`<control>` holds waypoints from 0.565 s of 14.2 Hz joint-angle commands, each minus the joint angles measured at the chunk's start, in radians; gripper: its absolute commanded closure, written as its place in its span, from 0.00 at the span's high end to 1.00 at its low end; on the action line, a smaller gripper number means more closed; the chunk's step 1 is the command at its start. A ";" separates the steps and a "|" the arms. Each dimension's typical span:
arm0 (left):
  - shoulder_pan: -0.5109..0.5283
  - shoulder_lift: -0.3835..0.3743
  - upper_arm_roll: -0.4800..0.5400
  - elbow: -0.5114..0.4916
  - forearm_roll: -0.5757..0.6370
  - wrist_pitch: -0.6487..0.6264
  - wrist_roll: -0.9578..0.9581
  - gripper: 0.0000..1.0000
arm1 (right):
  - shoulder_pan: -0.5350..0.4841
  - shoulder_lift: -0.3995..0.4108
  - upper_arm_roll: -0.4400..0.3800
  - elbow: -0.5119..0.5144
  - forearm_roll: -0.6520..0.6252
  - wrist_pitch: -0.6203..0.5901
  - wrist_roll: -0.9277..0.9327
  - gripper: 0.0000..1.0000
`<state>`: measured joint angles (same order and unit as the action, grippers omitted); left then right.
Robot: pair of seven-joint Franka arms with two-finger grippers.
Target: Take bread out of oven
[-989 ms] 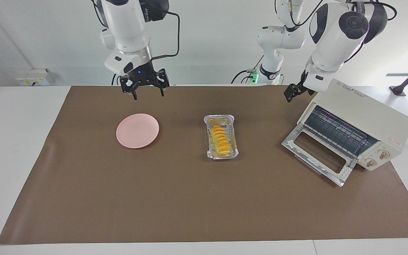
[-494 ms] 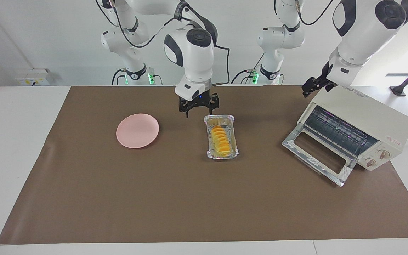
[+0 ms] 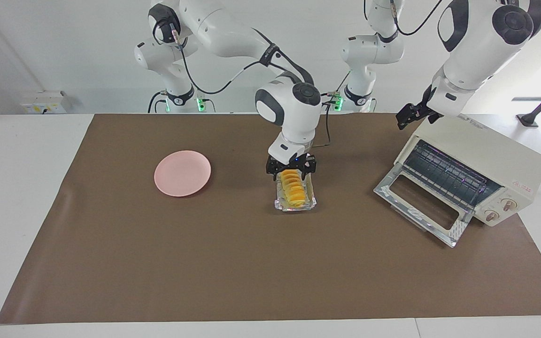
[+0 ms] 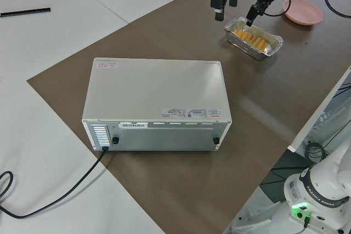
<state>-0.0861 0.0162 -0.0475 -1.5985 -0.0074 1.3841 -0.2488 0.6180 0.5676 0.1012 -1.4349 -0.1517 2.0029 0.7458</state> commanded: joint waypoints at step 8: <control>-0.006 -0.010 0.011 -0.020 -0.011 0.006 0.013 1.00 | -0.061 0.034 -0.002 0.041 -0.045 0.007 -0.035 1.00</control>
<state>-0.0845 0.0167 -0.0374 -1.6046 -0.0074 1.3844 -0.2464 0.5900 0.5915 0.0902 -1.4112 -0.1800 2.0038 0.7411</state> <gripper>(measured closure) 0.000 0.000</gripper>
